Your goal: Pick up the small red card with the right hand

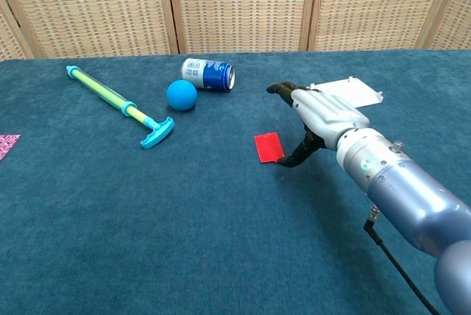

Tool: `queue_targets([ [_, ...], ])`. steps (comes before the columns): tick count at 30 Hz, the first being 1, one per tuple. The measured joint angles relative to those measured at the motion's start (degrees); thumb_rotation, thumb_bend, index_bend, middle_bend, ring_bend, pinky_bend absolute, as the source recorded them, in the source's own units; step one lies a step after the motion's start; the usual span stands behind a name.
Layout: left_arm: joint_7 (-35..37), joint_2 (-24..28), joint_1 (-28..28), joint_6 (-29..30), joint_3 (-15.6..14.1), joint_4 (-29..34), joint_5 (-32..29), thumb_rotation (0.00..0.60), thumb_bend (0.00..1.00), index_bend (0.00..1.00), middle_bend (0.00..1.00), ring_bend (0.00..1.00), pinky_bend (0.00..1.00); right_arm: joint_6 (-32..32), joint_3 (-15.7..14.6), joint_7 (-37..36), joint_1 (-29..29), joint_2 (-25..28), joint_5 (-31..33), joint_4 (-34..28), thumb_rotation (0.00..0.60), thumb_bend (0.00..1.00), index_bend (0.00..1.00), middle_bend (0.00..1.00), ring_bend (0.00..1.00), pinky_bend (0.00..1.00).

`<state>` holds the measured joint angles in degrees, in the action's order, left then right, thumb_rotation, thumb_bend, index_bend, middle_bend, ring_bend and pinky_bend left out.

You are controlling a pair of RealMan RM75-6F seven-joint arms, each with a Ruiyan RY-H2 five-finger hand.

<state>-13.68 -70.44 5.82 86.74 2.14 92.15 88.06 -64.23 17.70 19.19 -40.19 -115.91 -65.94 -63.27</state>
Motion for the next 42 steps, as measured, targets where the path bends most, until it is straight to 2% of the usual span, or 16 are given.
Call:
queue_targets([
  [22,0.3,-0.5,0.6,-1.5,1.0,-1.4,-2.6,0.6,0.09,0.0,0.0,0.0,0.16,5.8,1.9,-4.8,-4.4,-6.5,0.8,13.5,0.6,0.32,0.06,0.0,0.0,0.0],
  [25,0.3,-0.6,0.7,-1.6,1.0,-1.6,-2.7,0.6,0.09,0.0,0.0,0.0,0.16,6.2,2.1,-5.2,-5.1,-7.2,0.6,15.7,0.6,0.34,0.07,0.0,0.0,0.0],
  [29,0.4,-0.7,0.7,-1.8,1.0,-1.7,-2.9,0.6,0.09,0.0,0.0,0.0,0.16,6.3,2.4,-6.2,-5.9,-8.4,0.3,18.7,0.6,0.38,0.14,0.0,0.0,0.0],
  [33,0.3,-0.9,0.8,-1.8,1.0,-1.9,-2.9,0.6,0.09,0.0,0.0,0.0,0.16,6.2,2.5,-7.9,-6.4,-9.5,-0.4,21.4,0.6,0.39,0.33,0.0,0.0,0.0],
  [35,0.3,-0.9,0.8,-1.8,1.0,-1.8,-2.9,0.6,0.09,0.0,0.0,0.0,0.16,6.0,2.5,-8.6,-6.5,-9.9,-0.8,22.4,0.6,0.38,0.38,0.0,0.0,0.0],
  [42,0.3,-0.8,0.8,-1.5,0.8,-1.7,-2.5,0.6,0.09,0.0,0.0,0.0,0.16,4.6,2.6,-10.3,-6.5,-11.1,-1.6,24.4,0.6,0.37,0.47,0.01,0.0,0.0],
])
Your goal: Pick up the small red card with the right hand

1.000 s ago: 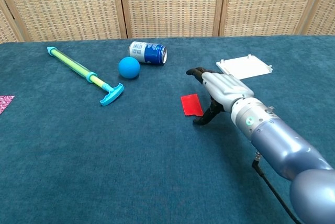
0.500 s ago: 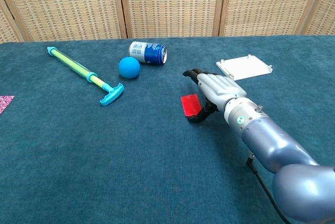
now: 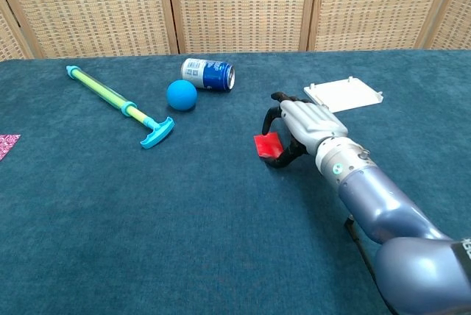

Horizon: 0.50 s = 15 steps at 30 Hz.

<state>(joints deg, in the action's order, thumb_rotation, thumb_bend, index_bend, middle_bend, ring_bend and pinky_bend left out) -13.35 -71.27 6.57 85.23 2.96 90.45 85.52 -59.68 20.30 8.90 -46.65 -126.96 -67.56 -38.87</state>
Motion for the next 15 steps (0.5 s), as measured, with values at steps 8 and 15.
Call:
queue_targets([
  [8,0.1,0.1,0.0,0.0,-0.1,0.1,0.1,0.6,0.09,0.0,0.0,0.0,0.16,0.3,0.3,0.9,0.3,0.1,0.3,-0.2,0.6,0.35,0.55,0.06,0.0,0.0],
  [15,0.2,0.1,0.1,-0.1,-0.2,0.2,0.2,0.6,0.09,0.0,0.0,0.0,0.16,1.1,0.2,1.5,0.7,0.7,0.5,-1.3,0.6,0.5,0.57,0.06,0.0,0.0],
])
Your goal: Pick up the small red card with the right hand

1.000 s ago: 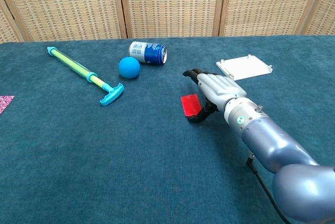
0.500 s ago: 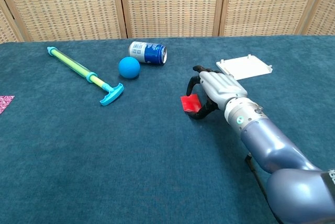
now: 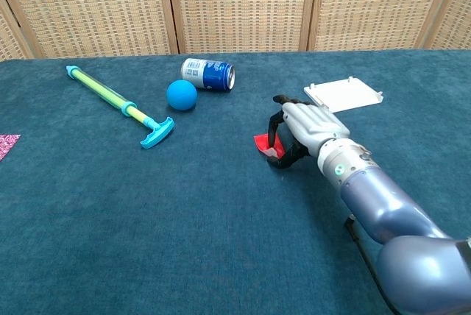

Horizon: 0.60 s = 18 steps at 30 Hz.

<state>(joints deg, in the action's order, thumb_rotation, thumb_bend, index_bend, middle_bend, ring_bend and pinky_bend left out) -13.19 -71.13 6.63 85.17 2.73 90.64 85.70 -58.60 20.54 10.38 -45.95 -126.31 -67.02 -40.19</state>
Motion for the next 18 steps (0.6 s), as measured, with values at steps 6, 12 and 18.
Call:
queue_targets([
  [6,0.1,0.1,0.0,0.1,-0.1,0.1,0.1,0.6,0.09,0.0,0.0,0.0,0.16,0.4,-0.3,0.1,0.3,0.7,-0.1,-1.3,0.6,0.58,0.58,0.06,0.0,0.0],
  [12,0.2,0.1,0.0,0.1,-0.1,0.2,0.3,0.6,0.09,0.0,0.0,0.0,0.16,0.6,-0.3,0.5,0.6,1.2,0.0,-2.5,0.6,0.61,0.58,0.06,0.0,0.0],
  [18,0.3,0.2,0.0,0.3,-0.2,0.3,0.4,0.6,0.09,0.0,0.0,0.0,0.16,0.4,-0.3,0.9,0.9,1.9,-0.1,-4.2,0.6,0.61,0.58,0.06,0.0,0.0],
])
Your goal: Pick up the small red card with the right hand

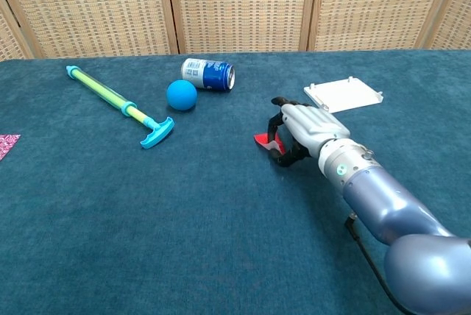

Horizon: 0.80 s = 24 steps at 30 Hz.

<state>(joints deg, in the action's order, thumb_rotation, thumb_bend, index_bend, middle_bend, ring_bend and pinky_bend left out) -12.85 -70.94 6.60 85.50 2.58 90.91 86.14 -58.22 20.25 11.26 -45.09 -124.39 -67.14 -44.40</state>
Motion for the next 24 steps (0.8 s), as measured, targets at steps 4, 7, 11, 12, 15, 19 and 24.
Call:
queue_targets([
  [4,0.0,0.0,0.0,0.1,0.0,0.0,0.1,0.6,0.09,0.0,0.0,0.0,0.16,0.2,0.2,0.5,-0.2,0.4,0.1,-0.7,0.6,0.61,0.58,0.06,0.0,0.0],
  [7,0.0,0.0,-0.1,0.2,0.0,0.0,0.1,0.6,0.09,0.0,0.0,0.0,0.16,0.4,0.4,1.1,-0.6,0.5,0.2,-1.0,0.6,0.61,0.58,0.06,0.0,0.0],
  [11,0.2,0.1,0.0,0.1,0.1,0.0,-0.1,0.6,0.09,0.0,0.0,0.0,0.16,0.7,0.9,1.5,-1.4,0.5,0.3,-0.8,0.6,0.61,0.59,0.07,0.0,0.0],
  [12,0.2,0.1,0.0,0.1,0.1,0.0,-0.1,0.6,0.09,0.0,0.0,0.0,0.16,0.9,1.1,1.5,-1.6,0.4,0.3,-0.6,0.6,0.61,0.59,0.07,0.0,0.0],
  [15,0.4,0.1,0.0,0.1,0.2,-0.1,-0.4,0.6,0.09,0.0,0.0,0.0,0.16,1.4,1.8,1.6,-2.4,0.3,0.7,-0.1,0.6,0.61,0.58,0.07,0.0,0.0],
  [19,0.6,0.2,0.1,-0.2,0.4,-0.2,-0.7,0.6,0.09,0.0,0.0,0.0,0.16,2.1,2.7,1.9,-4.0,0.1,1.0,0.9,0.6,0.61,0.59,0.07,0.0,0.0],
  [24,0.7,0.2,0.1,-0.3,0.6,-0.3,-1.2,0.6,0.09,0.0,0.0,0.0,0.16,3.1,4.5,2.3,-6.8,-0.1,1.4,3.0,0.6,0.61,0.6,0.08,0.0,0.0],
])
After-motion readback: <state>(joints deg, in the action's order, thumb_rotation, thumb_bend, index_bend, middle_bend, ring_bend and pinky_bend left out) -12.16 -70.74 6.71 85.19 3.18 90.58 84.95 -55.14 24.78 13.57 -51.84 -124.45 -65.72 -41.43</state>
